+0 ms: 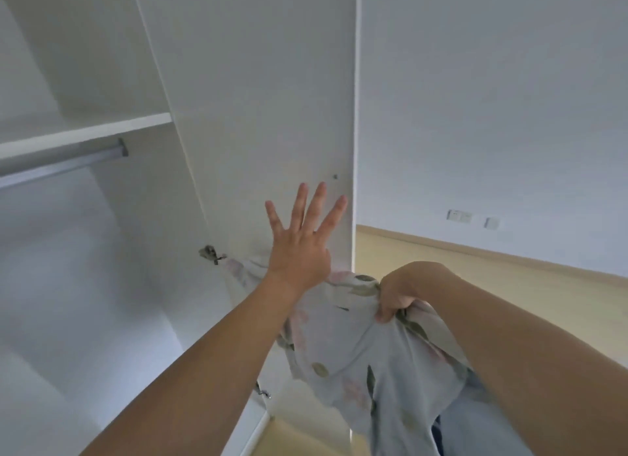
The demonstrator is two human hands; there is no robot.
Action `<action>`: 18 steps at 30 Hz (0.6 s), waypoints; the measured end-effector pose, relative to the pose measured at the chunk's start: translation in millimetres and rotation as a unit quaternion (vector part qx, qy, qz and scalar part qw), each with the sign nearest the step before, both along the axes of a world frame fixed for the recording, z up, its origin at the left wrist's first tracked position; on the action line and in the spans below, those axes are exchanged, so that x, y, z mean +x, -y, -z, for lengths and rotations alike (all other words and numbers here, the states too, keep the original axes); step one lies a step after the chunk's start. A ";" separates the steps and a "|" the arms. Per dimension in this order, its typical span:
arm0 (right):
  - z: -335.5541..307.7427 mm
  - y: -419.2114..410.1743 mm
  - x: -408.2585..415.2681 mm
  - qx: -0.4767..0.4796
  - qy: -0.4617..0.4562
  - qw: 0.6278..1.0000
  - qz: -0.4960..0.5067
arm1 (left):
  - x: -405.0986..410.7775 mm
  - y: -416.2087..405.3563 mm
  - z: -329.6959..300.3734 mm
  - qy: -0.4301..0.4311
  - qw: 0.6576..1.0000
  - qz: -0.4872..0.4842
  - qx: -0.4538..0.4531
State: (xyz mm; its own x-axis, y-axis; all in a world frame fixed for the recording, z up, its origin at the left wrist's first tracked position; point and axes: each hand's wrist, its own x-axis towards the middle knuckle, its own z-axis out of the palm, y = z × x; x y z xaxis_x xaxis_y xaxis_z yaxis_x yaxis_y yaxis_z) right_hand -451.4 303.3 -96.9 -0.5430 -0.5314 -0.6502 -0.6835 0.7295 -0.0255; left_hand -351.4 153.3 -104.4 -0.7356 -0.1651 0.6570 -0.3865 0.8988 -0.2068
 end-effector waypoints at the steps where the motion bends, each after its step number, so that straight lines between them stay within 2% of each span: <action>1: -2.7 -15.7 -7.9 0.015 0.000 1.000 0.018 | -15.5 -12.1 -6.1 0.014 0.999 0.031 -0.033; 3: -8.5 -46.7 -21.5 0.036 0.010 0.997 0.061 | -43.3 -32.8 -16.4 0.064 0.992 0.062 -0.087; 5: -13.0 -76.0 -32.6 0.049 0.008 0.995 0.090 | -63.0 -47.8 -22.8 0.138 0.982 0.045 -0.118; 8: -14.6 -109.3 -45.1 0.074 -0.013 0.991 0.112 | -76.4 -51.5 -28.0 0.242 0.957 -0.058 -0.147; 11: -13.0 -126.3 -47.5 0.096 -0.034 0.988 0.120 | -72.2 -54.9 -32.1 0.337 0.903 -0.141 -0.227; 13: -11.9 -127.5 -44.0 0.103 -0.041 0.986 0.123 | -70.7 -60.8 -33.4 0.359 0.892 -0.152 -0.230; 18: -10.8 -110.9 -21.8 0.084 -0.060 0.987 0.120 | -49.6 -67.8 -37.8 0.327 0.907 -0.123 -0.236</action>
